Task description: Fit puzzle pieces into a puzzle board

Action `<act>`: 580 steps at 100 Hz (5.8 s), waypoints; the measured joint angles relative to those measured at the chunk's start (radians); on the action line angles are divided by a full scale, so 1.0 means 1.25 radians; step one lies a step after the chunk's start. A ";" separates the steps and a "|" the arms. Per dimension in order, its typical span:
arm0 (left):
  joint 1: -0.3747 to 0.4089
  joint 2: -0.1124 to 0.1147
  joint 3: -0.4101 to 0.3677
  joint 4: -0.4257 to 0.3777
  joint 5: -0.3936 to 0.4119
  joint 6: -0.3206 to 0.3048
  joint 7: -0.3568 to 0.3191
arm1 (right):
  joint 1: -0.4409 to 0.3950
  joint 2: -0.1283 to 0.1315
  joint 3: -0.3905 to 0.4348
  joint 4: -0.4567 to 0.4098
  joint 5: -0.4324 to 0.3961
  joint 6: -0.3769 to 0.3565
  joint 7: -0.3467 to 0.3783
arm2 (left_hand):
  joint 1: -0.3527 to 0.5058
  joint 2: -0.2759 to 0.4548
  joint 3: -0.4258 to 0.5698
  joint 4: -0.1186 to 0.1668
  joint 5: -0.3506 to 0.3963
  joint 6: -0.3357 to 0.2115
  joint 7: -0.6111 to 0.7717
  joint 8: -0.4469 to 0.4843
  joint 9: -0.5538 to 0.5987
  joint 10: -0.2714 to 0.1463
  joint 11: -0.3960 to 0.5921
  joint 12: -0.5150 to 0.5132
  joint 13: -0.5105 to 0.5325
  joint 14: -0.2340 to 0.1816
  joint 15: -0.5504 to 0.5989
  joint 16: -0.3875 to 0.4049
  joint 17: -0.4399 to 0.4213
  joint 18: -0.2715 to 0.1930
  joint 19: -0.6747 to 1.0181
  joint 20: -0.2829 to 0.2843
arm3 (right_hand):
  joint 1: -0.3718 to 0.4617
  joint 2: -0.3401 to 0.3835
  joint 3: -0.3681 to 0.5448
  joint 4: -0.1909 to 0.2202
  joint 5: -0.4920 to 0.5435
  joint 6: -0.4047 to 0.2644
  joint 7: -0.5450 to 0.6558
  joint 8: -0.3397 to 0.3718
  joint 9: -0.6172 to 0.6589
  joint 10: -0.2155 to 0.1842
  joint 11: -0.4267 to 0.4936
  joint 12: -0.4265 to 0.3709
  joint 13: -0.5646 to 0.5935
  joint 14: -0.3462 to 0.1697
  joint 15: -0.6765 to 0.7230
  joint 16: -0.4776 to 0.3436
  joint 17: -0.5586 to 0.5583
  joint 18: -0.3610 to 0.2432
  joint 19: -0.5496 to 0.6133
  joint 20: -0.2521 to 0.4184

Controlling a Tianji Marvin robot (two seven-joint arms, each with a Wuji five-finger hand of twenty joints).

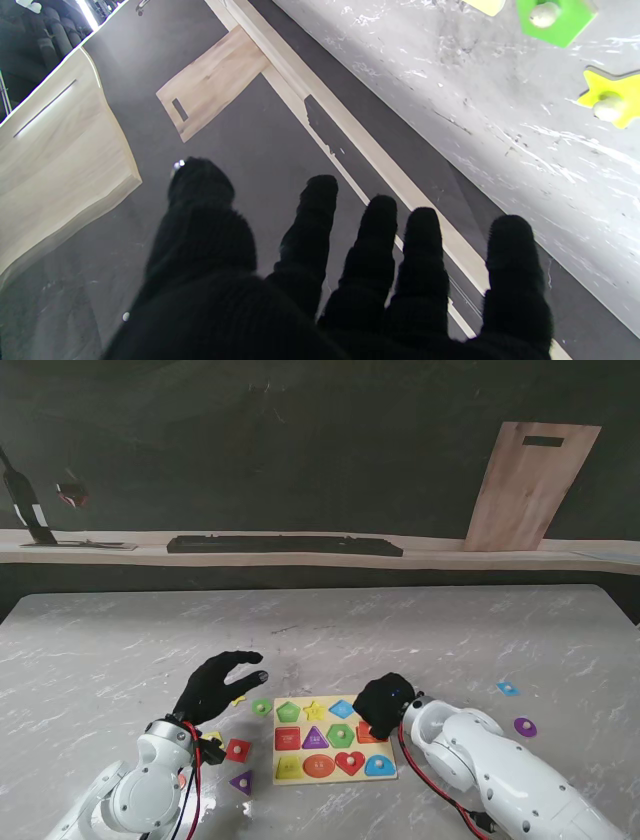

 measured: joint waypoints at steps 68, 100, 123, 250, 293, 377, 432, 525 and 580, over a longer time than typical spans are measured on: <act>-0.001 0.000 0.001 0.001 0.000 0.000 -0.001 | 0.029 0.010 -0.017 0.035 -0.025 -0.089 -0.034 | 0.000 0.000 0.000 0.000 0.000 0.000 0.000 0.000 0.000 0.000 0.000 0.000 0.000 0.000 0.000 0.000 0.000 0.000 0.000 0.000 | -0.017 0.002 0.024 0.000 -0.045 -0.040 0.057 0.031 -0.020 -0.037 0.000 -0.017 -0.016 -0.031 -0.030 0.000 -0.009 -0.022 -0.026 -0.008; -0.001 0.000 0.001 0.002 0.000 0.000 0.000 | 0.036 0.012 -0.018 0.045 -0.025 -0.104 -0.045 | 0.000 0.000 0.000 0.000 0.000 0.000 0.000 0.000 0.000 0.000 0.000 0.000 0.000 0.000 0.000 0.000 0.000 0.000 0.000 0.000 | -0.001 0.021 0.021 -0.002 -0.094 -0.070 0.071 0.052 -0.086 -0.042 -0.002 -0.017 -0.068 -0.049 -0.050 0.000 -0.038 -0.034 -0.046 -0.008; -0.002 0.000 0.001 0.002 0.000 0.000 0.000 | 0.029 0.012 0.004 0.043 -0.011 -0.133 -0.025 | 0.000 0.000 0.000 0.000 0.000 0.000 0.000 0.000 0.000 0.000 0.000 0.000 0.000 0.000 0.000 0.000 0.000 0.000 0.000 0.000 | 0.033 0.030 0.024 -0.002 -0.116 -0.076 0.072 0.054 -0.094 -0.042 -0.002 -0.017 -0.068 -0.050 -0.050 0.000 -0.046 -0.035 -0.053 -0.008; -0.003 0.000 0.002 0.004 -0.002 0.002 -0.001 | -0.229 -0.004 0.387 -0.142 -0.156 -0.011 0.105 | 0.000 0.000 0.000 0.000 0.000 0.000 0.000 0.000 0.000 0.000 0.000 -0.001 0.000 0.000 0.000 0.000 0.000 0.000 0.000 0.000 | 0.006 0.113 -0.035 0.003 -0.157 -0.085 -0.008 -0.017 -0.123 -0.032 -0.011 0.035 -0.109 -0.041 -0.060 0.000 -0.076 -0.034 -0.063 0.001; -0.013 0.001 0.014 0.012 -0.005 0.012 -0.012 | -0.205 0.000 0.494 -0.092 -0.136 0.141 0.291 | 0.000 0.000 0.000 0.000 0.000 0.000 0.000 0.000 0.000 0.000 0.000 -0.001 0.000 0.000 0.000 0.000 0.000 0.000 0.000 0.000 | -0.085 0.220 -0.124 0.005 -0.104 -0.001 -0.072 0.041 -0.121 -0.012 -0.020 0.047 -0.101 -0.011 -0.058 0.000 -0.067 -0.023 -0.045 0.022; -0.026 0.000 0.025 0.021 -0.010 0.023 -0.014 | -0.119 0.017 0.475 0.046 -0.063 0.258 0.393 | 0.000 0.000 0.000 0.000 0.000 0.000 0.000 0.000 0.000 0.000 0.000 -0.001 0.000 0.000 0.000 0.000 0.000 0.000 0.000 0.000 | -0.082 0.148 -0.109 0.013 -0.099 0.006 -0.096 0.061 -0.121 -0.011 -0.020 0.048 -0.101 -0.011 -0.057 0.000 -0.069 -0.023 -0.043 0.026; -0.026 0.000 0.026 0.020 -0.011 0.029 -0.016 | -0.126 0.018 0.473 0.052 -0.056 0.272 0.391 | 0.000 0.000 0.000 0.000 0.000 0.000 0.000 0.000 0.000 0.000 0.000 -0.001 0.000 0.000 0.000 0.000 0.000 0.000 0.000 0.000 | -0.043 0.074 -0.059 0.013 -0.099 0.012 -0.086 0.053 -0.121 -0.011 -0.020 0.054 -0.101 -0.011 -0.057 0.000 -0.068 -0.023 -0.043 0.026; -0.026 0.000 0.025 0.019 -0.011 0.031 -0.017 | -0.175 0.014 0.504 0.049 -0.017 0.252 0.278 | 0.000 0.000 0.000 0.000 0.000 0.000 0.000 0.000 0.000 0.000 0.000 -0.001 0.000 0.000 0.000 0.000 0.000 0.000 0.000 0.000 | 0.025 -0.001 0.000 -0.041 -0.033 0.001 -0.005 -0.012 -0.018 -0.011 0.000 0.002 -0.014 -0.009 -0.016 0.001 0.000 -0.012 -0.001 0.026; -0.027 0.000 0.027 0.020 -0.011 0.032 -0.019 | -0.162 0.010 0.378 -0.083 0.067 0.209 0.225 | 0.000 0.000 0.000 0.000 0.000 0.000 0.000 0.000 0.000 0.000 0.000 -0.001 0.000 0.000 0.000 0.000 0.000 0.000 0.000 0.000 | 0.025 -0.060 0.049 -0.041 0.003 0.014 -0.006 -0.012 0.032 0.010 0.061 0.027 0.061 0.001 0.075 0.030 0.061 0.000 0.072 0.044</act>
